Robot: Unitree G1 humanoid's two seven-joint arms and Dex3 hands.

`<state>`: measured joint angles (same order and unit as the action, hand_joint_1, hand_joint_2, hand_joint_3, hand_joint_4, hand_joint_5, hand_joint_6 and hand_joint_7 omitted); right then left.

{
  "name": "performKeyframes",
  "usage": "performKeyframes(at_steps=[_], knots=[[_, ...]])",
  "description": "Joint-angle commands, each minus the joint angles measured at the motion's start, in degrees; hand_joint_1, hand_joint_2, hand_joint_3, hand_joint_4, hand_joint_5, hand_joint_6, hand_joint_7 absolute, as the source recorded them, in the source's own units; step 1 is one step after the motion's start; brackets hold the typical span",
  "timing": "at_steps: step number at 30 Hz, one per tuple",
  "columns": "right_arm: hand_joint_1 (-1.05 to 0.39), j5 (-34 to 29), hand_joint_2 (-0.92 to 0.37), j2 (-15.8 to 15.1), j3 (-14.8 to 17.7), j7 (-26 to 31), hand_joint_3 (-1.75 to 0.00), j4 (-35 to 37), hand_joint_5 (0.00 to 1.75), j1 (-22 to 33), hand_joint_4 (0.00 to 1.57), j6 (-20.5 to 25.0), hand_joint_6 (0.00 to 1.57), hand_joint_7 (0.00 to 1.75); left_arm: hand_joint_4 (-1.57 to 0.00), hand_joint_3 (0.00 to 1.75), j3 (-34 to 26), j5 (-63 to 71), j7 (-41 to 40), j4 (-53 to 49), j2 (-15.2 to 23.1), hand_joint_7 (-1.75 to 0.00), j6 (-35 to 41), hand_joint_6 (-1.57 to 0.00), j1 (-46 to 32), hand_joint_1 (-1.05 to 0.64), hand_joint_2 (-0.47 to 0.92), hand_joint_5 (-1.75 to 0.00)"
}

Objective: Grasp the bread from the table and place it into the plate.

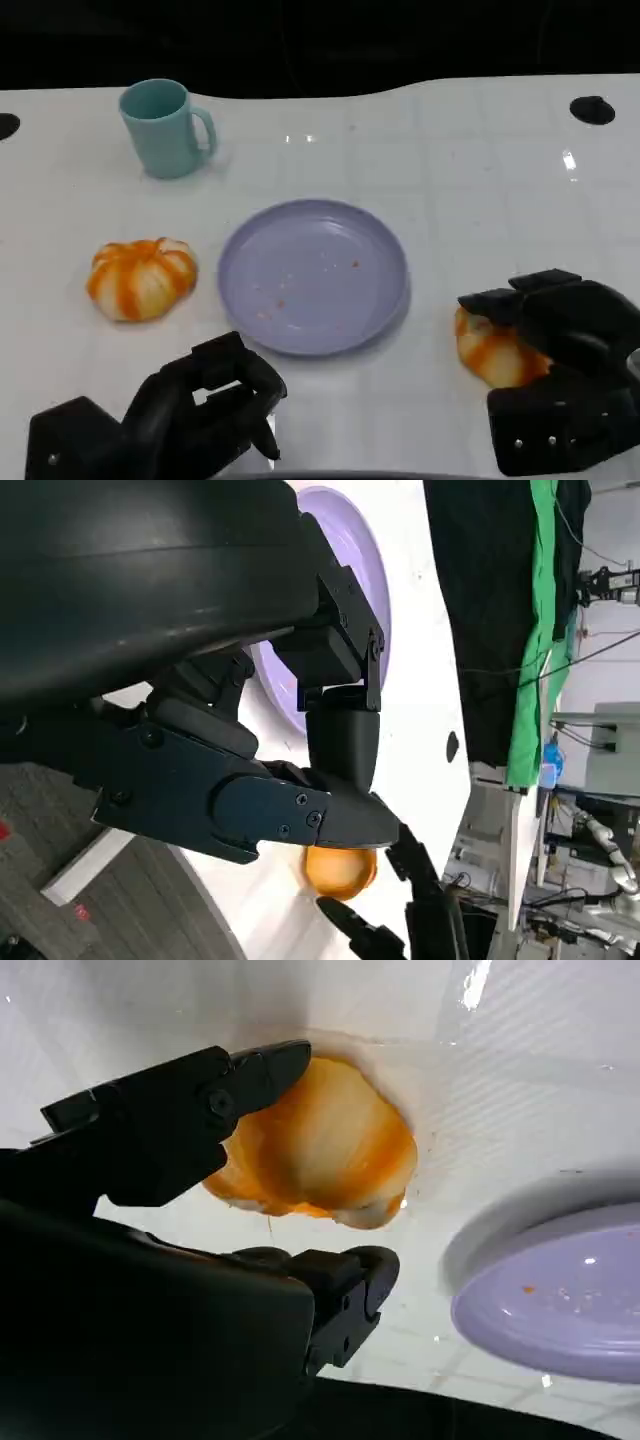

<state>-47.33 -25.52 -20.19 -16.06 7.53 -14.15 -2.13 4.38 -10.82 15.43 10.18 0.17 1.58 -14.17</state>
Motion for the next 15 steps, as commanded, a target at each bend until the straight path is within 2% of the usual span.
performKeyframes(at_steps=[1, 8, 15], knots=[[-0.22, -0.1, -0.80, 0.7, -1.3, 0.8, -0.01, 3.6, 0.15, -2.1, 0.20, 1.2, 0.37, 0.02, -0.83, 0.24, -0.2, 0.6, -0.7, 0.2, 0.5, -1.39, -0.7, -0.75, -0.3, -0.74, 0.92, -1.64], [-0.26, -0.1, -0.85, 1.9, -3.0, -0.1, -0.02, 7.2, 0.13, -4.5, 0.32, 4.1, 0.46, 0.04, -0.84, 0.23, -0.3, 0.0, -0.6, 0.9, 0.5, -1.38, 0.0, -0.76, -0.6, -0.74, 0.92, -1.63], [-0.26, -1.2, -0.92, 3.4, -4.9, 2.1, -0.04, 13.0, 0.13, -7.3, 0.57, 6.3, 0.70, 0.06, -0.83, 0.23, -0.3, 0.0, -0.3, 1.0, 0.6, -1.38, -0.4, -0.76, -0.8, -0.75, 0.92, -1.63]])
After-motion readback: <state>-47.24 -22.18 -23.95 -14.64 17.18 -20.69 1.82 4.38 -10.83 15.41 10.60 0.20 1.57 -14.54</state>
